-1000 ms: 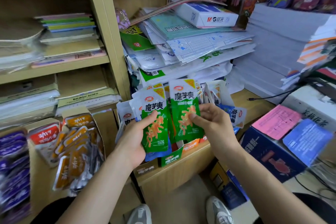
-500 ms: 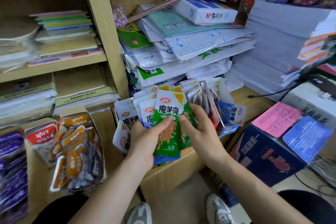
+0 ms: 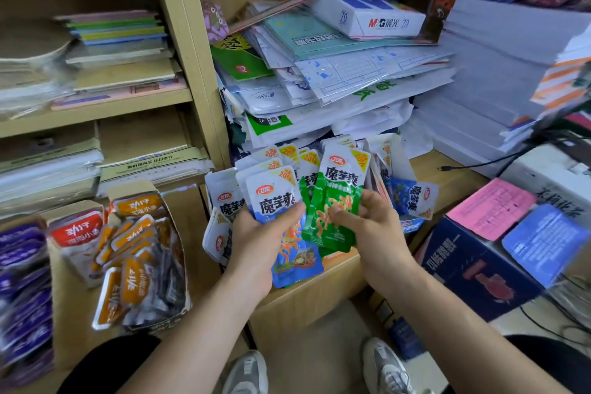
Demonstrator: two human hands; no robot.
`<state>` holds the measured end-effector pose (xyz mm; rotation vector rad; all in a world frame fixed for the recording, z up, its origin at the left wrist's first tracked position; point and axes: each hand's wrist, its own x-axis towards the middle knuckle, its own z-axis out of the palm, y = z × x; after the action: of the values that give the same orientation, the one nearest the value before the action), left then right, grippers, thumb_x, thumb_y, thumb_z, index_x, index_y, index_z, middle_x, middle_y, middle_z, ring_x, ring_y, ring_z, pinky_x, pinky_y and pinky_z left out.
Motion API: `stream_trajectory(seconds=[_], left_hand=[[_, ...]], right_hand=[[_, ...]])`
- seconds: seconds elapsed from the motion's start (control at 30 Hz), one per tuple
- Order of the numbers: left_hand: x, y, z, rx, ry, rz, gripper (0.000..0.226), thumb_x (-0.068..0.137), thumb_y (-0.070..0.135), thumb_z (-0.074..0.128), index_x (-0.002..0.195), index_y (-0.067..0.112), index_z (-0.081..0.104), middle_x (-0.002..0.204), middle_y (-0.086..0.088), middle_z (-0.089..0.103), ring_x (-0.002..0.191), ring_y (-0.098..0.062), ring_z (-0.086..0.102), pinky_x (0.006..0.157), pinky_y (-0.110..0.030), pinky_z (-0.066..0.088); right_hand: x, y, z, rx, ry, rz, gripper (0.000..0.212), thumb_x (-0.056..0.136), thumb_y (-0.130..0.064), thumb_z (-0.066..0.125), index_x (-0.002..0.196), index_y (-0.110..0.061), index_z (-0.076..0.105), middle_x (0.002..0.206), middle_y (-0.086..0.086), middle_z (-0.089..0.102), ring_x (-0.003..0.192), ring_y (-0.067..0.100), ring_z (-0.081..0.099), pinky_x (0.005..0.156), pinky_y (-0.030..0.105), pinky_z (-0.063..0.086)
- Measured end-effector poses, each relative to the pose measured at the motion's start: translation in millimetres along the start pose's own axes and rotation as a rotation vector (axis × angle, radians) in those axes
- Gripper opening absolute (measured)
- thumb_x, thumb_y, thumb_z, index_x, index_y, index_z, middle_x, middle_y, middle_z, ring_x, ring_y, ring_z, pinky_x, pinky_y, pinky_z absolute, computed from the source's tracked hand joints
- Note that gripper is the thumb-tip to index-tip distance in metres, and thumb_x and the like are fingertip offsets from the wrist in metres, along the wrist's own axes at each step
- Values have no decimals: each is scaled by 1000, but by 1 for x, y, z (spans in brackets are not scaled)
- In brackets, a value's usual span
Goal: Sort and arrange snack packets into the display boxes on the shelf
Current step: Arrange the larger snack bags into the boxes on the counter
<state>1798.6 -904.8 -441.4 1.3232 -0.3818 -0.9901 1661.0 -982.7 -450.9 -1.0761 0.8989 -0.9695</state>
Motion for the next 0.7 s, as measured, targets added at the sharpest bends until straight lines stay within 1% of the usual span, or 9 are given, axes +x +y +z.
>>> stream_trajectory(seconds=[0.03,0.1,0.13,0.23,0.3,0.37,0.47,0.6,0.7], left_hand=[[0,1,-1,-3,5,-2,28,80,13,83,106,18,74,100,-3,78,94,-24,75,92,-54,57],[2,3,-3,-23,24,-11,26,80,10,82,105,15,74,99,-6,78,90,-27,76,90,-55,58],[3,4,-4,-33,31,-15,26,80,9,82,104,14,74,98,-6,78,89,-28,76,88,-55,59],[4,8,-6,-67,38,-12,25,80,5,80,102,14,74,98,-7,78,85,-27,76,84,-50,60],[3,11,-7,-71,37,-12,24,82,5,79,103,14,73,97,-7,78,84,-26,76,81,-47,61],[4,11,-8,-61,35,-14,23,83,5,78,104,13,73,96,-7,78,84,-27,76,78,-47,61],[3,7,-6,-22,49,-25,19,82,6,79,99,12,73,91,-9,78,79,-29,76,73,-46,63],[-6,-2,5,6,26,-1,23,75,10,86,94,11,75,85,-10,78,73,-26,76,59,-35,60],[-8,-3,8,23,37,7,30,70,12,90,96,11,75,87,-9,78,77,-28,77,69,-45,63]], right_hand=[[2,-1,-2,36,15,16,31,83,1,76,109,-2,59,97,24,69,90,34,70,80,45,60],[3,-6,-4,79,21,36,55,71,-11,88,118,-4,59,101,29,60,98,34,67,97,53,53],[4,-7,-7,99,17,39,55,72,-9,86,119,-5,60,105,29,60,103,34,66,102,57,49],[6,-10,-17,108,-12,90,34,82,12,68,112,-4,63,105,18,70,101,36,68,101,62,48],[4,-11,-18,70,-62,116,36,76,8,72,109,1,62,108,28,67,106,49,63,100,67,45],[0,-11,-15,42,-117,121,48,70,-2,78,114,4,59,116,36,60,111,55,58,100,69,44],[-7,-8,-11,15,-164,124,49,75,-9,84,118,-3,61,115,22,69,108,43,67,97,62,50],[-16,-6,-3,-119,-151,22,48,75,-15,85,115,-5,61,107,10,75,98,27,74,85,45,60],[-15,-6,-1,-239,-67,-56,43,73,-12,89,105,-4,61,95,7,77,87,24,75,74,40,62]])
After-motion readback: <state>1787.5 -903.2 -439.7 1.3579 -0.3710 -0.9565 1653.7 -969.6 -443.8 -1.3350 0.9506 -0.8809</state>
